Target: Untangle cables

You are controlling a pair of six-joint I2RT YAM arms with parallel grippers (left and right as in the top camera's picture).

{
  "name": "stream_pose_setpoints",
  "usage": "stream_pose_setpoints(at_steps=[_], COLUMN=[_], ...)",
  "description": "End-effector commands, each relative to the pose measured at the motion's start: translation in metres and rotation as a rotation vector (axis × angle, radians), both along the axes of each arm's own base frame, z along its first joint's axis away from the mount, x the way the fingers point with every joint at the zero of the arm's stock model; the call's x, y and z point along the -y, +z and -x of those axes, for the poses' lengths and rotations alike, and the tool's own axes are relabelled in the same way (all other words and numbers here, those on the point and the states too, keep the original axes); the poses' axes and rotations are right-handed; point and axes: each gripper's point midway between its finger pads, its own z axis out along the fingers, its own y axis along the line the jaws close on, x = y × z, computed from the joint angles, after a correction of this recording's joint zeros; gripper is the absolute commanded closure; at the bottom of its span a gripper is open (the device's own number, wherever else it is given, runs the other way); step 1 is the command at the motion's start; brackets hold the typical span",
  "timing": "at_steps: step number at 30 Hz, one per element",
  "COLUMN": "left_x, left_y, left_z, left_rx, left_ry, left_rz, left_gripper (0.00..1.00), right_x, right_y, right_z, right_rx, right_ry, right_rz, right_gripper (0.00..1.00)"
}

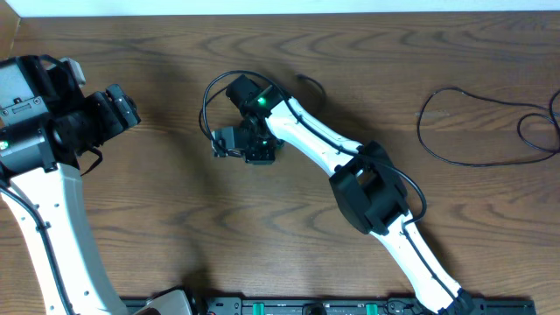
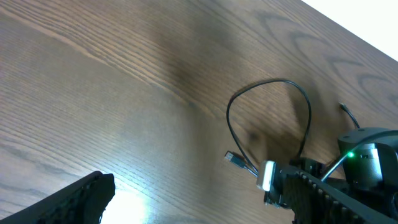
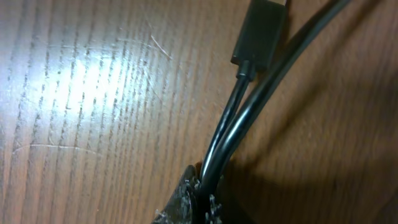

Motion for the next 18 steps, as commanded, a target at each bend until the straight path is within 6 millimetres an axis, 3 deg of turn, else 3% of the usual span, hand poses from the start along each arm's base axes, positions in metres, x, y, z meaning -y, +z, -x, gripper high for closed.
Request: stream_pose_setpoints(at_steps=[1,5,10,12,15,16,18], left_x=[0.000,0.000,0.006,0.008,0.008,0.008,0.008], left_y=[0.009,0.008,0.008,0.008,0.008,0.008,0.007], left_z=[-0.001,0.001,0.001,0.000,0.000,0.000,0.000], left_rx=[0.026,0.018,0.022,0.024,0.024,0.023,0.019], left_ry=[0.004,0.004,-0.016,-0.021,-0.021,-0.021,-0.022], left_rz=[-0.002,0.001,0.029,0.037,0.037,0.038,0.040], left_gripper=[0.07,0.07,0.07,0.07,0.07,0.07,0.07], right_x=[0.013,0.023,0.035,0.047,0.076,0.097,0.131], right_y=[0.037,0.099,0.208,0.264,0.323,0.344,0.366], right_z=[-0.022,-0.035,-0.044,-0.043,-0.053,-0.060,-0.071], right_rx=[0.073,0.170,0.349,0.438,0.550,0.594,0.632], right_ry=[-0.111,-0.234,-0.345,-0.373,-0.475,-0.537,-0.622], right_rz=[0.018,-0.002,-0.141,-0.231,-0.315,-0.337,-0.353], right_gripper=[0.99,0.99,0.99,0.99,0.99,0.99,0.99])
